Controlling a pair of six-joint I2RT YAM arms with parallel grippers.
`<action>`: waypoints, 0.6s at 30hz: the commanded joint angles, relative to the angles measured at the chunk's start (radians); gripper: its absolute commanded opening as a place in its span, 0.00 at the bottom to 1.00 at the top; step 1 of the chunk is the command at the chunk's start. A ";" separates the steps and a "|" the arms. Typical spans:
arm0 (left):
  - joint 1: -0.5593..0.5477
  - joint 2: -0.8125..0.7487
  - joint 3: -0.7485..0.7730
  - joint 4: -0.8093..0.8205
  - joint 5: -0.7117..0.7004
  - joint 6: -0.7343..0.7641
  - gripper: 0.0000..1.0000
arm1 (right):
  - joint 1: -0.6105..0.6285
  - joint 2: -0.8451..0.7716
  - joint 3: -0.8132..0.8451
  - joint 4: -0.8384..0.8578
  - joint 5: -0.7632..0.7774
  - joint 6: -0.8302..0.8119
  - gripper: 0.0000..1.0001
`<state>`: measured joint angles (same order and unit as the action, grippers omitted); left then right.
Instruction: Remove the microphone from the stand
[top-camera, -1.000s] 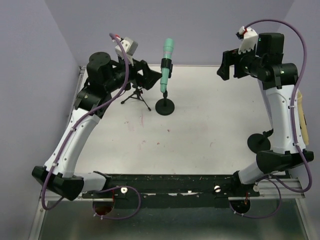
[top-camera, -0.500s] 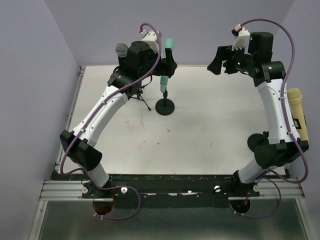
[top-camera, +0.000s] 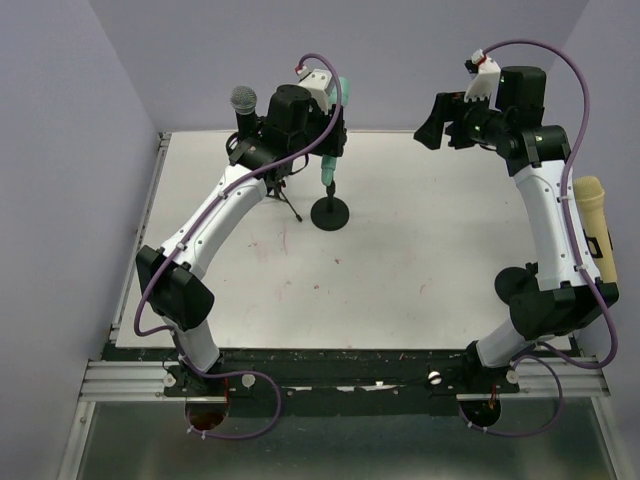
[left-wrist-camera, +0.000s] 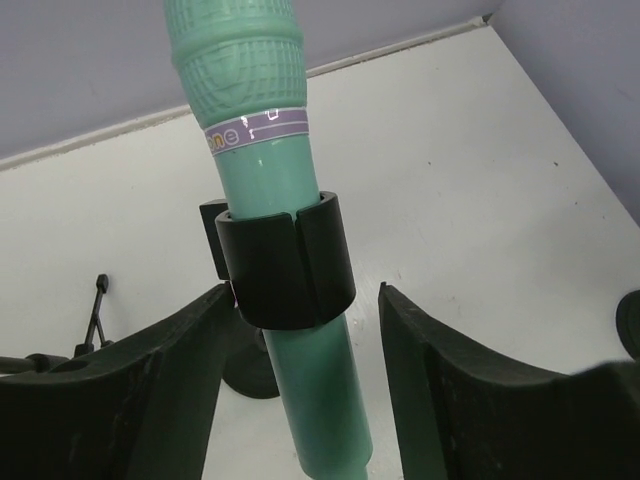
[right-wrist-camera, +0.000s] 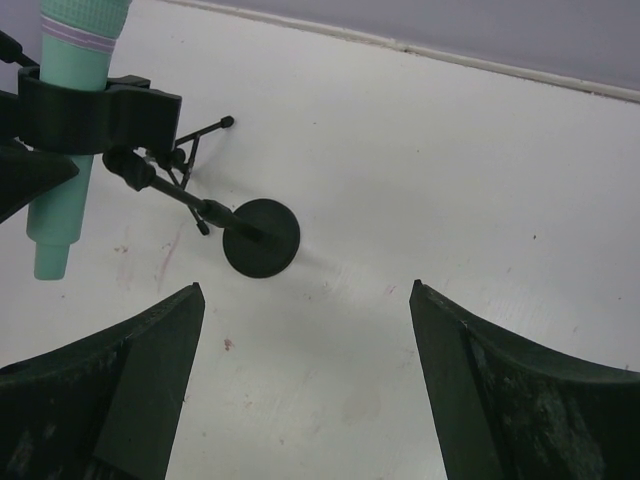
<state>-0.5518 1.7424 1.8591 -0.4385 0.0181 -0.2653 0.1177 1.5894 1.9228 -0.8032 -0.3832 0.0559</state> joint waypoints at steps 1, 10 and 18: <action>0.000 0.009 0.020 -0.002 0.051 0.046 0.60 | -0.001 -0.025 -0.008 0.021 0.014 0.010 0.91; 0.000 0.017 0.031 -0.029 0.053 0.072 0.62 | -0.001 -0.019 -0.019 0.019 0.010 0.016 0.91; 0.000 0.072 0.064 -0.019 0.029 0.104 0.72 | -0.001 0.003 -0.004 0.022 0.000 0.028 0.91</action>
<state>-0.5503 1.7702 1.8767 -0.4526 0.0536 -0.1909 0.1177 1.5894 1.9129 -0.8013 -0.3828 0.0662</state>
